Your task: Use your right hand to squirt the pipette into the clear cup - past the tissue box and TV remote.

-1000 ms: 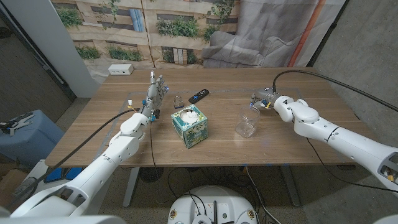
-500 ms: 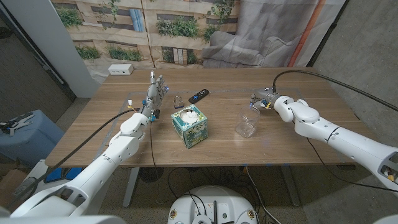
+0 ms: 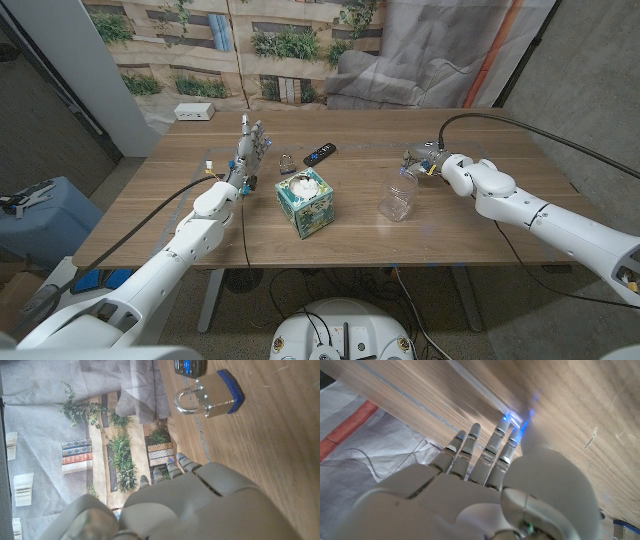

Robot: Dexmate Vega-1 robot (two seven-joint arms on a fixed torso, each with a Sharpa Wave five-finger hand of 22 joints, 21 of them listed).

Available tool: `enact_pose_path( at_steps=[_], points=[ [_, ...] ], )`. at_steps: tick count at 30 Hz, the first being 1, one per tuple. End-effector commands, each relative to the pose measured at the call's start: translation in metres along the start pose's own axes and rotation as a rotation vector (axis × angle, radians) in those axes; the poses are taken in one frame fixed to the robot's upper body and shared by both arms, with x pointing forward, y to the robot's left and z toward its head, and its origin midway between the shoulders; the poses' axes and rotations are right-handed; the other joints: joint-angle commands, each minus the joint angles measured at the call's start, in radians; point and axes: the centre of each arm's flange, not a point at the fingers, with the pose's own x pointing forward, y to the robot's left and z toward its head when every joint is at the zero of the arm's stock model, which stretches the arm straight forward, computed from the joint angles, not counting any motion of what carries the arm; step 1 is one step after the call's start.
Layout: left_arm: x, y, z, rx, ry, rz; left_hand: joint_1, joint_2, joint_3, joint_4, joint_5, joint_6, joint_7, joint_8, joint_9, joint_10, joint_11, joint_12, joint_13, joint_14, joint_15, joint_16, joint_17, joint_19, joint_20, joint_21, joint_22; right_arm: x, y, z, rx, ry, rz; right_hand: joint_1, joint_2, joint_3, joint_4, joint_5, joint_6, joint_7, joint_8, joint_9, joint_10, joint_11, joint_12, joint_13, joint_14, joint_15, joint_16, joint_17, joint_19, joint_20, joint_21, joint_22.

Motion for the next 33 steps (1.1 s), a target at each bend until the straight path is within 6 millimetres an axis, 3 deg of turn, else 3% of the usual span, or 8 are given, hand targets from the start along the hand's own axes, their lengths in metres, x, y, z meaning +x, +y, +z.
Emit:
enact_pose_path(
  at_steps=[1,20,33],
  points=[
    [0.000,0.000,0.000,0.000,0.000,0.000,0.002,0.040,-0.006,0.000,0.004,-0.001,-0.006,0.006,0.002,-0.002,-0.006,0.004,0.006,-0.008,-0.115,0.006,0.006,-0.012,-0.090,0.005,0.002,-0.008,-0.015,0.000,0.027,0.001,-0.045,0.006,0.010,-0.003,-0.003,0.002,0.008,0.002,0.003,0.002,0.011,0.001,-0.001,0.003,0.007,-0.152,0.005,0.003,0.009,-0.001,-0.001,0.003],
    [0.000,0.000,0.000,0.000,0.000,0.000,0.002,0.040,-0.006,0.000,0.004,-0.001,-0.006,0.006,0.002,-0.001,-0.004,0.005,0.006,-0.008,-0.115,0.006,0.006,-0.011,-0.090,0.005,0.002,-0.030,-0.045,-0.002,0.112,-0.014,-0.127,0.004,0.012,-0.013,-0.001,0.002,0.007,0.002,0.003,0.000,0.014,0.001,-0.005,0.003,0.005,-0.147,0.010,0.004,0.009,0.002,-0.002,0.003],
    [0.000,0.000,0.000,0.000,0.000,0.000,0.002,0.040,-0.006,0.000,0.004,-0.001,-0.006,0.006,0.002,-0.002,-0.005,0.004,0.006,-0.008,-0.115,0.006,0.006,-0.012,-0.090,0.005,0.002,-0.051,-0.065,-0.008,0.276,-0.027,-0.192,0.002,0.013,-0.023,0.000,0.003,0.007,0.001,0.002,-0.002,0.014,0.001,-0.008,0.004,0.001,-0.145,0.013,0.004,0.006,0.008,-0.003,0.003]
  ],
)
